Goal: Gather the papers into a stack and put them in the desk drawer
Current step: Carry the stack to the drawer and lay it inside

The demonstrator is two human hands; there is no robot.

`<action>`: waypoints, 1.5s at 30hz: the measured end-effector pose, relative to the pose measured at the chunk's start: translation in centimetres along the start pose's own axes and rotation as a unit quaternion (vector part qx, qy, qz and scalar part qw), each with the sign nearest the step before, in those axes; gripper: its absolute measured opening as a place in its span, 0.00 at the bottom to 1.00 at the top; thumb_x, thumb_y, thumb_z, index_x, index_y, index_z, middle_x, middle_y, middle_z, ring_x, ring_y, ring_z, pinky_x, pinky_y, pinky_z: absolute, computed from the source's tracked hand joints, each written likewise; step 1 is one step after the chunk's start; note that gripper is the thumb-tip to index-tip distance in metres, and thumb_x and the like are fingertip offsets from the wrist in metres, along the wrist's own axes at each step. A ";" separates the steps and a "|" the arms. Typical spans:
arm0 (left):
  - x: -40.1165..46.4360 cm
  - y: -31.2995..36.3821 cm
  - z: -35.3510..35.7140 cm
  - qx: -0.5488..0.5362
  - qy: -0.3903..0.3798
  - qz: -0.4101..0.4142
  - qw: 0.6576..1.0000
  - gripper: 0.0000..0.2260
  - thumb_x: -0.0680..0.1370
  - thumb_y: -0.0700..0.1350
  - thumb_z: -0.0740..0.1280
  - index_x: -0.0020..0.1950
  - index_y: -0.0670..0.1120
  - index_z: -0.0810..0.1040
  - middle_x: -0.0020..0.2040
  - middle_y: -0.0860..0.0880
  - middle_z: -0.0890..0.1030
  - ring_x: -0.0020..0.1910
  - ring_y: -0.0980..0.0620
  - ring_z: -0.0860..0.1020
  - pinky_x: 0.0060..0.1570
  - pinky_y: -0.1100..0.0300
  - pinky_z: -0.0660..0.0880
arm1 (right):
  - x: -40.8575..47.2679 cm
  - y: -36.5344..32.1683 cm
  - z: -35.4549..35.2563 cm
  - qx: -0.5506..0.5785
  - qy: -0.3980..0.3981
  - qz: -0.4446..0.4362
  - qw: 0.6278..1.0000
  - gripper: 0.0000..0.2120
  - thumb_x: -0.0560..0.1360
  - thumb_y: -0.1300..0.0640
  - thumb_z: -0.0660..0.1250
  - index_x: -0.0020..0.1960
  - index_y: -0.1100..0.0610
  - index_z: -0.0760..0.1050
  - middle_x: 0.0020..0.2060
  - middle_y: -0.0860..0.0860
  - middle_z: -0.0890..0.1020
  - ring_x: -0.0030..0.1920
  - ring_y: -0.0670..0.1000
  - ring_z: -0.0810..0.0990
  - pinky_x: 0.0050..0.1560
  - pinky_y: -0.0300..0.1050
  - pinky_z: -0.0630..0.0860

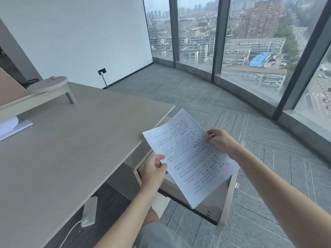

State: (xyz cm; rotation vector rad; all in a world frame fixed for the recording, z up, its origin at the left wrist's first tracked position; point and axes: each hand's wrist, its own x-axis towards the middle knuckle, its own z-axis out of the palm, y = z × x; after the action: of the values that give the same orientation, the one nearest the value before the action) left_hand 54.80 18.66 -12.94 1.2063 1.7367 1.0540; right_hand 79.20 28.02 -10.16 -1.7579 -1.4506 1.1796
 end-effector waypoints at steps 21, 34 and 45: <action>6.1 -6.2 6.0 0.395 -0.253 0.114 0.876 0.18 0.81 0.46 0.57 0.31 0.44 0.63 0.28 0.48 0.67 0.26 0.49 0.65 0.29 0.57 0.65 | 11.0 6.3 5.3 -0.251 -0.043 0.007 0.967 0.20 0.75 0.67 0.62 0.64 0.52 0.76 0.54 0.52 0.81 0.53 0.55 0.79 0.47 0.47 0.75; 6.8 -5.8 7.7 0.518 -0.302 0.093 0.795 0.12 0.81 0.44 0.59 0.38 0.43 0.70 0.37 0.44 0.77 0.40 0.41 0.78 0.36 0.55 0.69 | 12.6 9.5 8.1 -0.348 -0.025 -0.048 0.936 0.20 0.77 0.64 0.58 0.66 0.54 0.74 0.61 0.58 0.82 0.60 0.61 0.79 0.56 0.55 0.79; 7.2 -5.3 8.0 0.559 -0.356 0.054 0.747 0.13 0.82 0.45 0.57 0.57 0.40 0.78 0.50 0.42 0.79 0.45 0.43 0.74 0.44 0.54 0.71 | 11.0 9.0 8.7 -0.421 -0.014 -0.076 0.904 0.17 0.78 0.59 0.62 0.67 0.58 0.72 0.59 0.57 0.78 0.61 0.62 0.79 0.51 0.52 0.78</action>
State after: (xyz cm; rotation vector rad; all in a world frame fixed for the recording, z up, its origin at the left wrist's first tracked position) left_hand 58.41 26.08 -21.67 2.0505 1.5813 -0.6006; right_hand 75.90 35.43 -24.74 -2.0827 -2.2840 0.4945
